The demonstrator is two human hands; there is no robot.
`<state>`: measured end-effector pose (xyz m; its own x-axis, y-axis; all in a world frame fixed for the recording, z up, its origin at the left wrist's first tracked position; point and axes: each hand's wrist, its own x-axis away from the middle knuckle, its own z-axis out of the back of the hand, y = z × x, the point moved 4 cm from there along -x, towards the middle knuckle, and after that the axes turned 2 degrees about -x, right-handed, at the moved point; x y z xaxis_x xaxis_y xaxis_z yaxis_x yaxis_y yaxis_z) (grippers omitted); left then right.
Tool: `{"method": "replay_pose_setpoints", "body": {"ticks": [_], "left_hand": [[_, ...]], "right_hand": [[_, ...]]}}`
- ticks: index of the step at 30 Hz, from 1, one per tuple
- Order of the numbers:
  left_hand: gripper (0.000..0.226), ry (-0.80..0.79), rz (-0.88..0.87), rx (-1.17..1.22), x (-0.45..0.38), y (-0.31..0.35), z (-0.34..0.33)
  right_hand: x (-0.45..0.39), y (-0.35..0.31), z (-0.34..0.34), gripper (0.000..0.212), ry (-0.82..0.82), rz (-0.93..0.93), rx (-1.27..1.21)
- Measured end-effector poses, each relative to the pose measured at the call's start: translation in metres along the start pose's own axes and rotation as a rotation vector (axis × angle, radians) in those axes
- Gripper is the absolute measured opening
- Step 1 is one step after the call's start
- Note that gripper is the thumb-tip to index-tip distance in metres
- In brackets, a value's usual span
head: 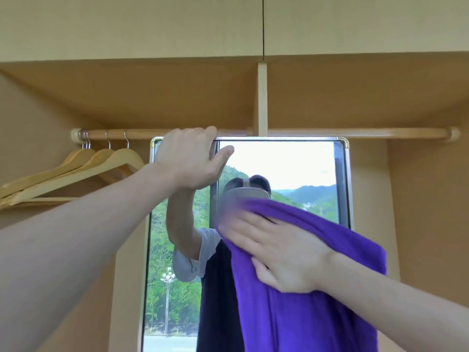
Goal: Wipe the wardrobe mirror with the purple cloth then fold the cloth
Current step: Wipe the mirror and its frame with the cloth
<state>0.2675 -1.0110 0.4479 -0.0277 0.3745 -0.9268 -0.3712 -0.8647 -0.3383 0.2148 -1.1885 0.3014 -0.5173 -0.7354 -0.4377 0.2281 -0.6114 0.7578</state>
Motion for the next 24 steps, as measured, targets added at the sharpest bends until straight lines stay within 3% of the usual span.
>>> {"method": "replay_pose_setpoints", "body": {"ticks": [3,7,11,13,16,18,22,24], "left_hand": [[0.05,-0.041,-0.001,0.006,0.0,0.002,0.002],[0.048,-0.098,0.017,0.017,-0.002,0.001,0.001],[0.045,-0.08,0.018,0.036,-0.005,-0.001,0.003],[0.046,-0.089,0.024,0.045,-0.006,-0.002,0.003],[0.048,-0.121,0.021,0.059,-0.006,-0.004,0.001],[0.051,-0.121,-0.001,0.059,-0.006,-0.004,0.001],[0.047,-0.071,-0.036,0.065,-0.006,-0.002,0.001],[0.055,-0.14,-0.034,0.104,-0.013,-0.012,0.005]], "right_hand": [[0.01,0.012,0.0,0.074,-0.126,0.145,-0.066],[0.009,0.073,0.033,0.076,0.027,-0.152,-0.024],[-0.015,0.074,0.043,0.075,0.159,-0.319,-0.028],[-0.023,0.057,0.038,0.076,0.137,-0.275,-0.066],[-0.021,0.031,0.022,0.075,-0.046,0.021,-0.07],[-0.018,0.034,0.022,0.076,-0.105,0.118,-0.077],[-0.028,0.067,0.048,0.078,0.069,-0.093,-0.083],[-0.034,0.074,0.056,0.079,0.109,-0.156,-0.063]]}}
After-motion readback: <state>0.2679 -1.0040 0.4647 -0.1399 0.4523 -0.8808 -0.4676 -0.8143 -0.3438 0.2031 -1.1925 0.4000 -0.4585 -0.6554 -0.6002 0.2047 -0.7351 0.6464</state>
